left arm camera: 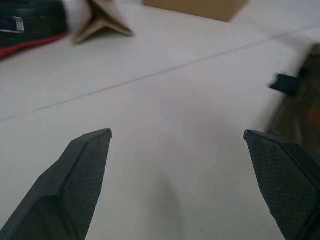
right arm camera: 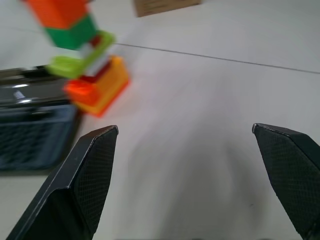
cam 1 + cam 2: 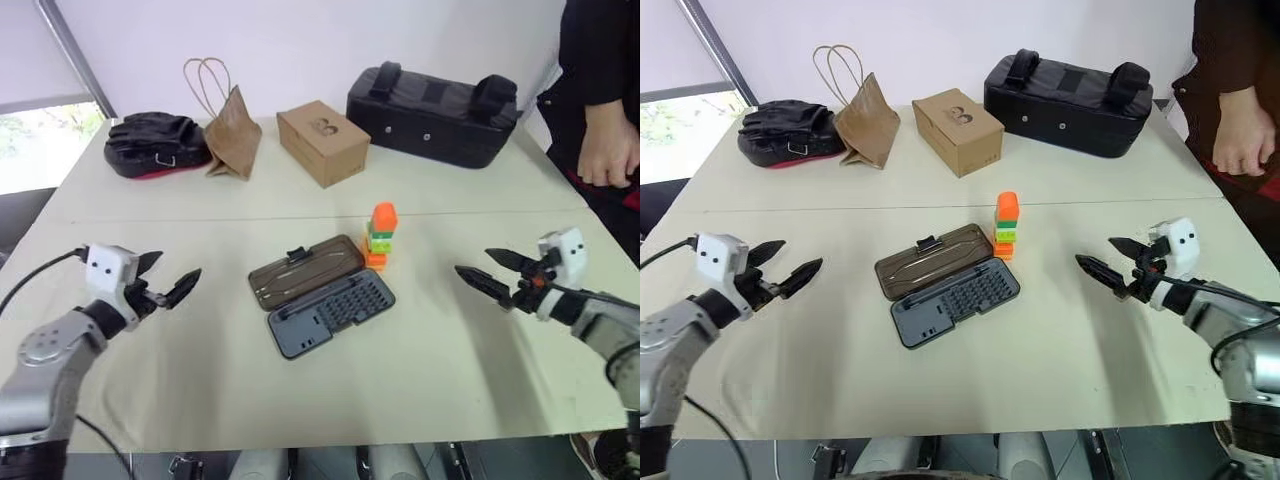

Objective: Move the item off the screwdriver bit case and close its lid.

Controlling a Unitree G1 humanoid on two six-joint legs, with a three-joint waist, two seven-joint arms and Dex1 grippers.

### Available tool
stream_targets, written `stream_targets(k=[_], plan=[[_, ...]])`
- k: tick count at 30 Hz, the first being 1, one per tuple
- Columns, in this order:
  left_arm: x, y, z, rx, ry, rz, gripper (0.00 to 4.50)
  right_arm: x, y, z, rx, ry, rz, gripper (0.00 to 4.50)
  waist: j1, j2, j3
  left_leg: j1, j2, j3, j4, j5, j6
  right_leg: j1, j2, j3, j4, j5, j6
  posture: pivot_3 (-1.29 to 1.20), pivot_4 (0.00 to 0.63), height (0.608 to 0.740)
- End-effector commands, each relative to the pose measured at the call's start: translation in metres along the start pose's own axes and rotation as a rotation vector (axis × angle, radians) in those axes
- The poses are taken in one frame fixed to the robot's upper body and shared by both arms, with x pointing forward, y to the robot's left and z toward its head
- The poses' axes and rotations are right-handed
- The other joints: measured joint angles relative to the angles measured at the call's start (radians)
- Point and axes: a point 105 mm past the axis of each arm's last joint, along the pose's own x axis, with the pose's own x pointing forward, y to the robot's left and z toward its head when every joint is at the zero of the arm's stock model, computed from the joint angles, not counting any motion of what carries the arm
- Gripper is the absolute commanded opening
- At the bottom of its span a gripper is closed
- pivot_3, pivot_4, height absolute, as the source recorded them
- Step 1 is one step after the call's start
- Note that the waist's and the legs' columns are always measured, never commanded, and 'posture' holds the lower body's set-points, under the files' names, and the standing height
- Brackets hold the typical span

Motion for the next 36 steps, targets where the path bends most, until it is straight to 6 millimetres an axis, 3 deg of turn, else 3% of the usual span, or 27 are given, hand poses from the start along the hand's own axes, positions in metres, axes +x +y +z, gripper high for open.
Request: stream_targets(k=[1,11,29,36], plan=[[-0.003,-0.002,0.011,0.044,-0.007,-0.067,4.44,0.004,0.025,0.021,-0.024,-0.019,0.117,4.49,-0.001,0.0,0.0,0.0,0.001,0.0,0.0,0.0,0.0,0.0,0.0,0.0,0.0,0.0,0.0,0.0,0.15,0.74],[0.005,-0.019,0.013,-0.003,-0.033,-0.136,4.44,0.022,0.055,0.031,-0.013,-0.071,0.153,4.49,0.009,0.0,0.001,-0.002,0.001,0.001,0.0,0.0,0.0,-0.001,0.0,0.0,-0.001,0.0,0.0,0.0,0.15,0.74],[0.021,-0.022,0.02,-0.003,-0.067,-0.146,4.44,0.029,0.055,0.035,0.002,-0.117,0.104,4.49,0.007,0.0,0.001,-0.002,0.001,0.001,0.0,0.0,0.0,-0.001,0.001,0.0,-0.001,0.0,0.0,0.0,0.15,0.74],[0.029,-0.025,0.02,-0.014,-0.091,-0.144,4.44,0.056,0.058,0.03,0.029,-0.124,-0.045,4.49,0.003,0.0,0.001,-0.001,0.002,0.0,0.0,0.0,0.0,-0.002,0.0,0.0,-0.001,0.0,0.0,0.0,0.15,0.74]])
